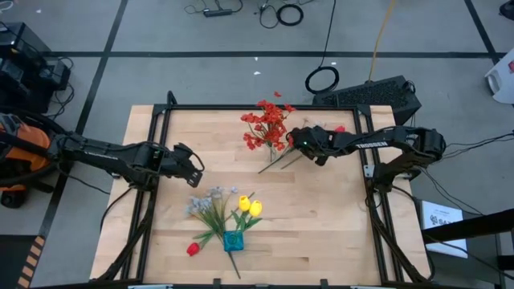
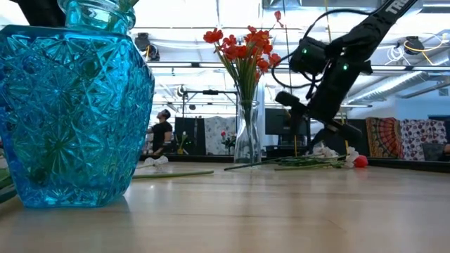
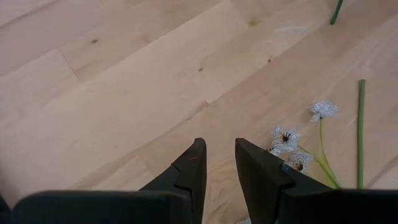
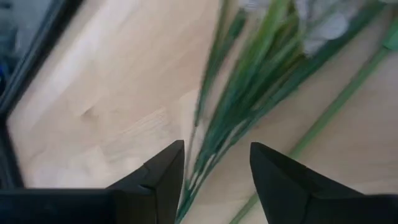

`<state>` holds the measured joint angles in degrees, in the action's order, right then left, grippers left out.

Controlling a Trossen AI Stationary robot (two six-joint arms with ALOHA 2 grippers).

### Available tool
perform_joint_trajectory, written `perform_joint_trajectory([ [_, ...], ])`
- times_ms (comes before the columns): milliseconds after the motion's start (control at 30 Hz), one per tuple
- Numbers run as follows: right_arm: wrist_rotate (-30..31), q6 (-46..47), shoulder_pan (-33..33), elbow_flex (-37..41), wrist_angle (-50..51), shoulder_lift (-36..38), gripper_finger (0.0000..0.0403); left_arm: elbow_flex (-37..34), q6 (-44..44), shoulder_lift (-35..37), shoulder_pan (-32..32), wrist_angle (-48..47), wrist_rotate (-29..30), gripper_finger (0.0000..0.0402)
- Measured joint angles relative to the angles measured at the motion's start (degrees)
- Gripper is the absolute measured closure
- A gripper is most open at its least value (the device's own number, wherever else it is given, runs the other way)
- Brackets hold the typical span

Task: Sort flowers into vase by color
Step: Put the top white flowers into the blue flower vase

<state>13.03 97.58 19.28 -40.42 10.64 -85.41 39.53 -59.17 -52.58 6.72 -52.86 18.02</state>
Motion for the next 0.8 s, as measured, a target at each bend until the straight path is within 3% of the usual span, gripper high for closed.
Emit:
perform_joint_trajectory([
  [233,-2.79,6.79,1.51,0.00,-4.47,-5.06,0.0227,0.00,-0.34,-0.02,0.00,0.02,-0.01,0.0311],
  [467,-3.97,7.63,3.43,-0.20,-6.70,-8.81,0.0227,0.00,-0.35,0.00,0.00,0.05,0.00,0.0311],
  [567,-3.71,3.66,4.12,-0.22,-6.69,-9.57,0.0230,0.00,-0.36,0.00,0.00,0.05,-0.02,0.0311],
  [667,-3.69,-0.05,5.17,-0.22,-6.56,-9.61,0.0248,0.00,-0.42,0.00,0.00,0.05,-0.16,0.0311],
  [800,-1.77,-4.42,6.53,-0.12,-6.36,-9.02,0.0301,0.00,-0.42,0.00,0.00,0.05,-0.22,0.0311],
])
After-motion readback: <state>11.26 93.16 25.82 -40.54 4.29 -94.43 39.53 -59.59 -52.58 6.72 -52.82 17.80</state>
